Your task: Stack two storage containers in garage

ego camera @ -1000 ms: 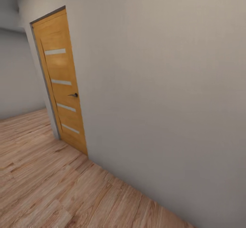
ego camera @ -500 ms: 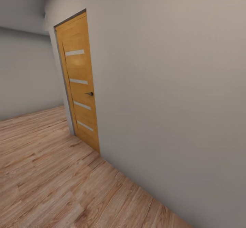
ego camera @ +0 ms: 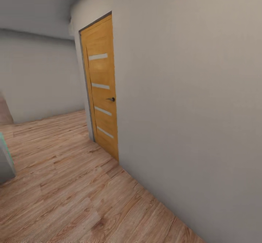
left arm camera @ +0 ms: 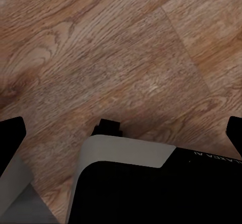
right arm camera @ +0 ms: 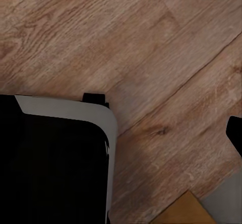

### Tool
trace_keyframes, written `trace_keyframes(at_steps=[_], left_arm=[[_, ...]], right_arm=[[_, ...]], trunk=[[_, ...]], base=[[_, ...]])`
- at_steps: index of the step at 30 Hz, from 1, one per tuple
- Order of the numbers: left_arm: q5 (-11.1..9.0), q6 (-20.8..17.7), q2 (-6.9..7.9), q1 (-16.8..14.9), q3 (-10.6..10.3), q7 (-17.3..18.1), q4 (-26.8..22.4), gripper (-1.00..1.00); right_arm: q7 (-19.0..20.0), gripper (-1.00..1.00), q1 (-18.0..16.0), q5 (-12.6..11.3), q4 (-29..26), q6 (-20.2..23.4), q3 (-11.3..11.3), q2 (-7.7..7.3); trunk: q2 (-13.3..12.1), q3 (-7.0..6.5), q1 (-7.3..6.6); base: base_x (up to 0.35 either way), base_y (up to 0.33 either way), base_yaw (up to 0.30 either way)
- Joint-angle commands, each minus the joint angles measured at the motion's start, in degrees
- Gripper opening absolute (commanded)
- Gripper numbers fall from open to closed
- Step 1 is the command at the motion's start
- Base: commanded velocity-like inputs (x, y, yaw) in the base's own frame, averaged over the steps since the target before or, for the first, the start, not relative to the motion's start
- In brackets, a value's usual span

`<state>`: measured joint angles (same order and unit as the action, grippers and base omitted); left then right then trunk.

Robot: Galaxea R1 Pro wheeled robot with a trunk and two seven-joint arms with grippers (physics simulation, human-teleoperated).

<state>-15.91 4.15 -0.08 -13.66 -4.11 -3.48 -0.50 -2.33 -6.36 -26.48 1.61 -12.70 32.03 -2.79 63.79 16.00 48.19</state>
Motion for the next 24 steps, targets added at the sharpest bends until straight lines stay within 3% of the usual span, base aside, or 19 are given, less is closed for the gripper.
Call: trace_keyframes(at_steps=[1,24], left_arm=[[-0.4,0.2,-0.01,0.0,-0.4,-0.1,0.0,1.0],[-0.4,0.2,-0.01,0.0,-0.5,-0.1,0.1,1.0]], right_arm=[[0.0,1.0,-0.1,-0.4,0.1,-0.3,0.5,0.03],[0.3,1.0,-0.1,-0.4,0.1,-0.3,0.4,-0.03]], trunk=[[0.0,0.07,0.0],[0.0,0.07,0.0]], base=[[0.0,0.0,0.267],[0.0,0.0,0.267]])
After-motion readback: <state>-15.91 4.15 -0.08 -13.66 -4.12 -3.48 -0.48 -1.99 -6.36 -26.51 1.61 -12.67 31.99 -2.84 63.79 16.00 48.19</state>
